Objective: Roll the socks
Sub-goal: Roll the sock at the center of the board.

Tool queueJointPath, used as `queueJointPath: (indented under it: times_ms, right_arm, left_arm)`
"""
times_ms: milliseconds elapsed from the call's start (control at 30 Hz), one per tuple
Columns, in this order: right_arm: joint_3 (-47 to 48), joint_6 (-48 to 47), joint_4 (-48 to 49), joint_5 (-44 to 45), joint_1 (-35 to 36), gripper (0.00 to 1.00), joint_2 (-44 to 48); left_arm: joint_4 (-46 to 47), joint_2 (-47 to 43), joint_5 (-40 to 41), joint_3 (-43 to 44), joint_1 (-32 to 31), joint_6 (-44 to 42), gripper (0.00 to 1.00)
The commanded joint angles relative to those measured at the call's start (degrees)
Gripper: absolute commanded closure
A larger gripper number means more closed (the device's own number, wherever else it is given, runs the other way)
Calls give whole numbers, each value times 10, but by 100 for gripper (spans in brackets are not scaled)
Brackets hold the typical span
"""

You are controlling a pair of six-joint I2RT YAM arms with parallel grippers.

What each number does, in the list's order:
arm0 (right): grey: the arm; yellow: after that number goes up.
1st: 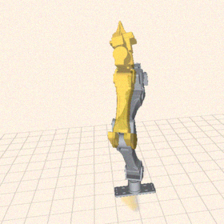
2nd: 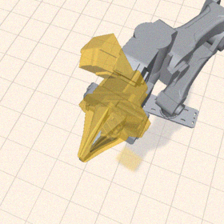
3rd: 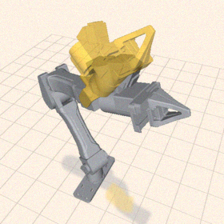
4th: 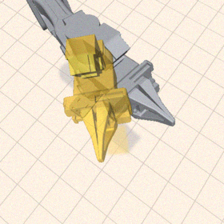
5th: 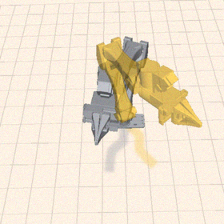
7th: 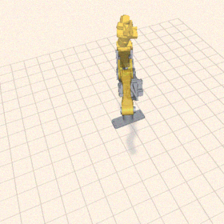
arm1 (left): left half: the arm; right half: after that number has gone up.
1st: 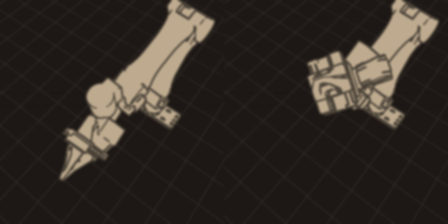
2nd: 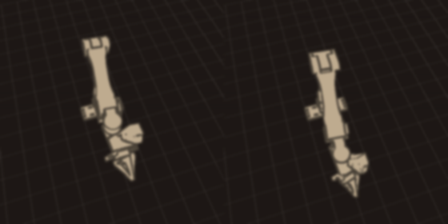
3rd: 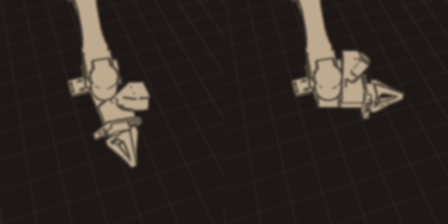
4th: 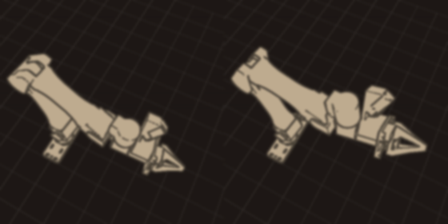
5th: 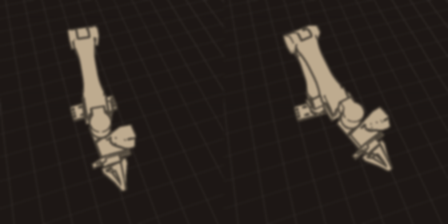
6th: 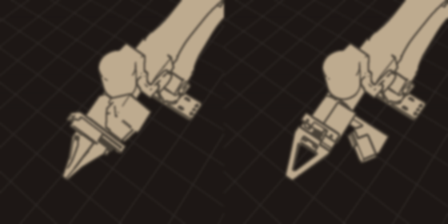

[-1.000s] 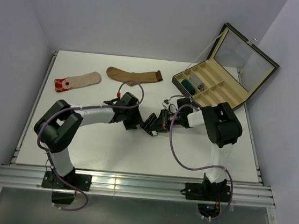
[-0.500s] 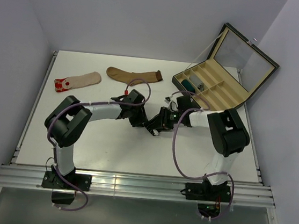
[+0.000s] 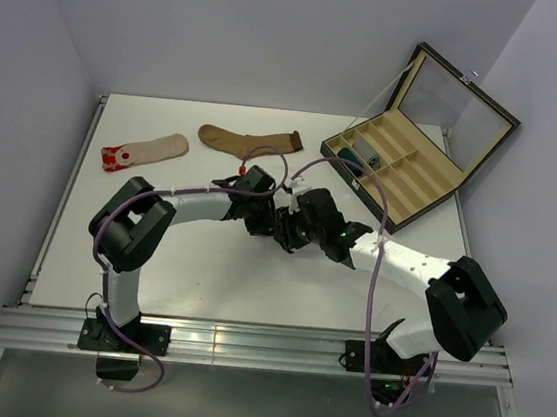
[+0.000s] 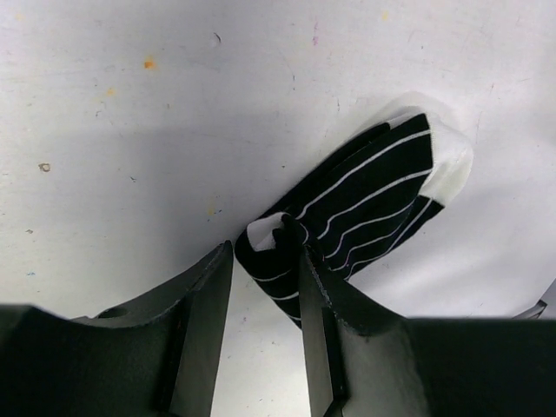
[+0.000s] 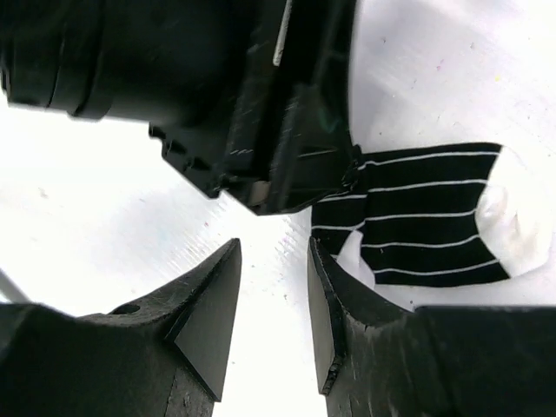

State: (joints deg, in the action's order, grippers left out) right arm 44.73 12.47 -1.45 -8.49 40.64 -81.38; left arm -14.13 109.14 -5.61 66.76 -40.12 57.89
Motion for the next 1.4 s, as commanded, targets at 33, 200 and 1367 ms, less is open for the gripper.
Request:
queueJointPath:
  times_ms: [33, 200, 1367]
  right_arm:
    - [-8, -54, 5, 99, 33, 56, -15]
    - [2, -56, -7, 136, 60, 57, -61]
    - [189, -4, -170, 88, 55, 75, -308]
  left_arm:
    - [-55, 29, 22, -4, -10, -23, 57]
    - [-56, 27, 22, -1, -10, -24, 57]
    - [-55, -64, 39, -77, 79, -33, 57]
